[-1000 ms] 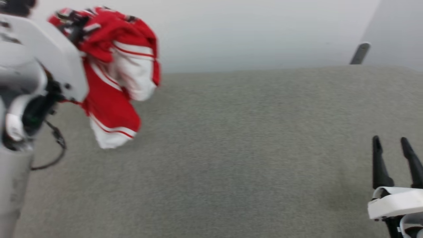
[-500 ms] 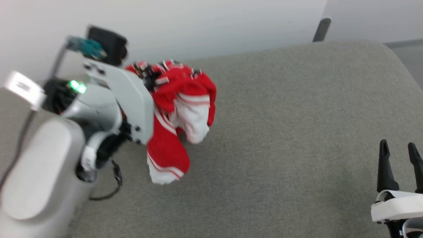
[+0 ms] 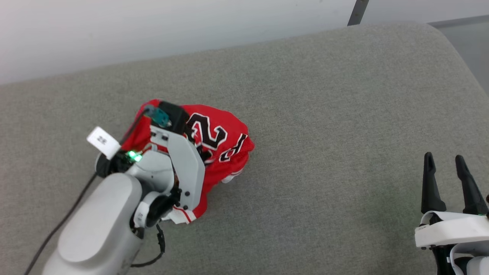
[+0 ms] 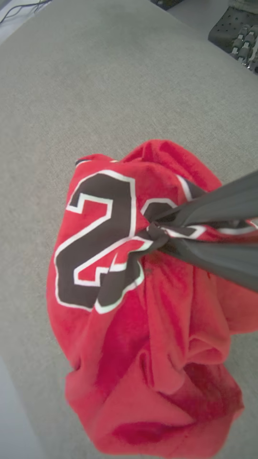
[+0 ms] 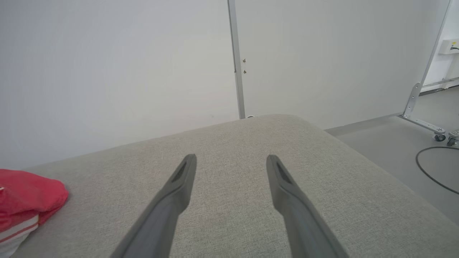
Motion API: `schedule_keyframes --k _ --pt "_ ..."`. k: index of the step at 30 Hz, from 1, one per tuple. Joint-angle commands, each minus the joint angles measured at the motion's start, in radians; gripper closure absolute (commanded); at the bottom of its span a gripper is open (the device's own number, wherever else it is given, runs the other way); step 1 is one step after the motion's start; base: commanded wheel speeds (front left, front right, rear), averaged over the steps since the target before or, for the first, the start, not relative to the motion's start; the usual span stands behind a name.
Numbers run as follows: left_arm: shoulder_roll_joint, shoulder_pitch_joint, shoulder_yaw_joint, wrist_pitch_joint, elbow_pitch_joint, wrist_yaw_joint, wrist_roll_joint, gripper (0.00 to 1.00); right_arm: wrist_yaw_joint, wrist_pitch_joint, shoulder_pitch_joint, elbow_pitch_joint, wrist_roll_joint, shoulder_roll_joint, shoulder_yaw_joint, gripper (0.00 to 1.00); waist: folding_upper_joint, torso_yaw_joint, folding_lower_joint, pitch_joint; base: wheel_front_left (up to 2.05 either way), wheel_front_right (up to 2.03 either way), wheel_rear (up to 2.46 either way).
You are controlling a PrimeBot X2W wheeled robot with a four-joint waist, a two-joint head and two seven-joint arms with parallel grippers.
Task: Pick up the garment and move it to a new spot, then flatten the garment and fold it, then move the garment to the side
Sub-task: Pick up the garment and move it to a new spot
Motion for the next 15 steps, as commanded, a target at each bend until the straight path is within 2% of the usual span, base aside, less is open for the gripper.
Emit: schedule_keyframes --k 1,7,8,10,11,12,14,15 --pt "-0.01 0.014 -0.008 -0.012 0.036 -0.015 -0.007 1.0 0.0 -0.009 -0.011 0.008 0.003 0.002 0.005 0.0 -0.0001 -0.002 0.0 0.006 0.0 0.0 0.0" --pt "-0.037 0.0 -0.024 -0.042 0.157 -0.065 -0.027 1.0 0.0 -0.019 -0.021 0.025 0.011 0.004 0.018 0.0 -0.0001 0.002 0.0 0.01 0.0 0.0 0.0" --pt "-0.041 -0.008 -0.023 -0.049 0.174 -0.07 -0.031 0.81 0.0 -0.021 -0.022 0.027 0.011 0.004 0.02 0.0 -0.0001 0.004 0.0 0.01 0.0 0.0 0.0" --pt "-0.053 -0.018 -0.017 -0.057 0.197 -0.082 -0.045 0.58 0.0 -0.022 -0.023 0.031 0.011 0.004 0.02 0.0 -0.0001 0.01 0.0 0.005 0.0 0.0 0.0" --pt "-0.055 -0.026 -0.016 -0.057 0.204 -0.088 -0.051 0.41 0.0 -0.022 -0.022 0.032 0.011 0.004 0.019 0.0 -0.0001 0.014 0.0 0.001 0.0 0.0 0.0" --pt "-0.055 -0.032 -0.016 -0.058 0.21 -0.095 -0.054 0.18 0.0 -0.022 -0.019 0.034 0.01 0.004 0.02 0.0 -0.0001 0.019 0.0 -0.004 0.0 0.0 0.0" --pt "-0.054 -0.038 -0.017 -0.053 0.214 -0.104 -0.06 0.0 0.0 -0.02 -0.013 0.037 0.006 0.004 0.023 0.0 -0.0001 0.028 0.0 -0.015 0.0 0.0 0.0" --pt "-0.057 -0.04 -0.015 -0.053 0.212 -0.11 -0.066 0.0 0.0 -0.018 -0.009 0.038 0.005 0.004 0.023 0.0 -0.0001 0.034 0.0 -0.023 0.0 0.0 0.0"
